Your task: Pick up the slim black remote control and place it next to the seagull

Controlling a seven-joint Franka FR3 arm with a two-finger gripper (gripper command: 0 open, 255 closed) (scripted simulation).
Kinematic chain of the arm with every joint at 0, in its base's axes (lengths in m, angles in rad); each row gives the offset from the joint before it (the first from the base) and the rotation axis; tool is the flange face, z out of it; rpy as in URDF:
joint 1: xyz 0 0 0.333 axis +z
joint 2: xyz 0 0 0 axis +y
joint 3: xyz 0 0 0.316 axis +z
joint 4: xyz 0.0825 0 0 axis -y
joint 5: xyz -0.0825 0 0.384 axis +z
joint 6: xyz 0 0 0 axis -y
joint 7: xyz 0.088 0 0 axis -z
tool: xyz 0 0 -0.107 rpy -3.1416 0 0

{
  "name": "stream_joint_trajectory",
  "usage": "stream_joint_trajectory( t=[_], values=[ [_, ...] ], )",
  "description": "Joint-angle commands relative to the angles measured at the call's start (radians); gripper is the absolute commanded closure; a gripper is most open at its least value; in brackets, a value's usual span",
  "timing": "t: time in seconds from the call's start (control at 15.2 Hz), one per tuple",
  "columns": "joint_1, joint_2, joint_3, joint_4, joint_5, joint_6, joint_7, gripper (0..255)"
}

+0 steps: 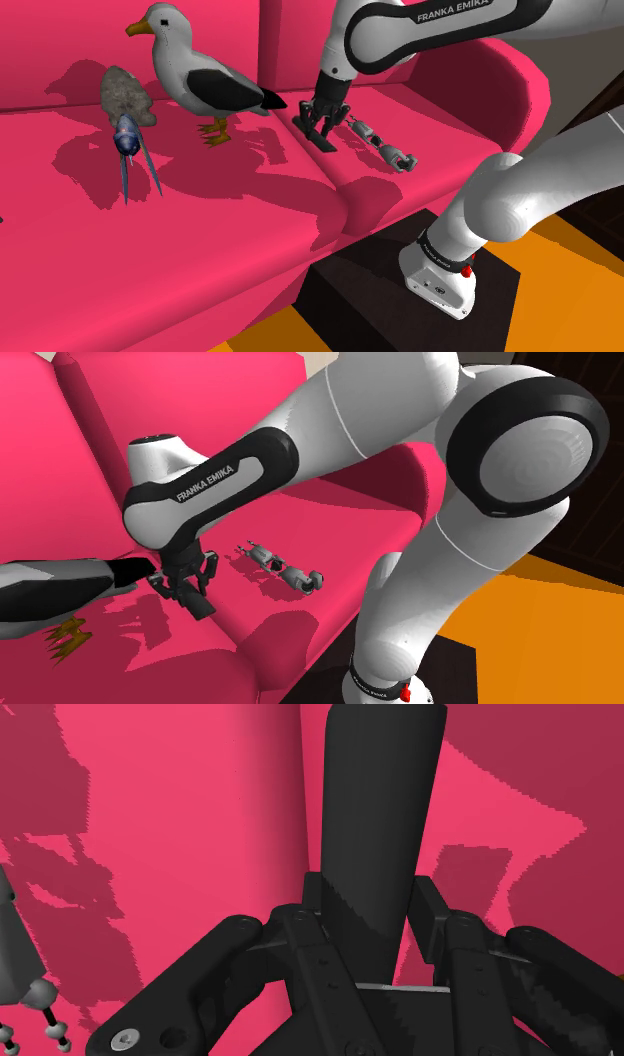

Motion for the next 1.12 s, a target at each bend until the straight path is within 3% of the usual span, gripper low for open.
stream_joint_trajectory(
  t=[0.0,0.4,0.92,0.99,1.06],
  values=[
    [0.000,0.015,0.001,-0.015,0.001,0.032,-0.003,255],
    [0.002,0.063,0.006,-0.068,0.007,0.132,-0.009,255],
    [0.002,0.063,0.006,-0.068,0.007,0.132,-0.009,255],
    [0.001,0.063,0.006,-0.068,0.007,0.132,-0.009,0],
    [0.002,0.063,0.006,-0.068,0.007,0.132,-0.009,0]
  ],
)
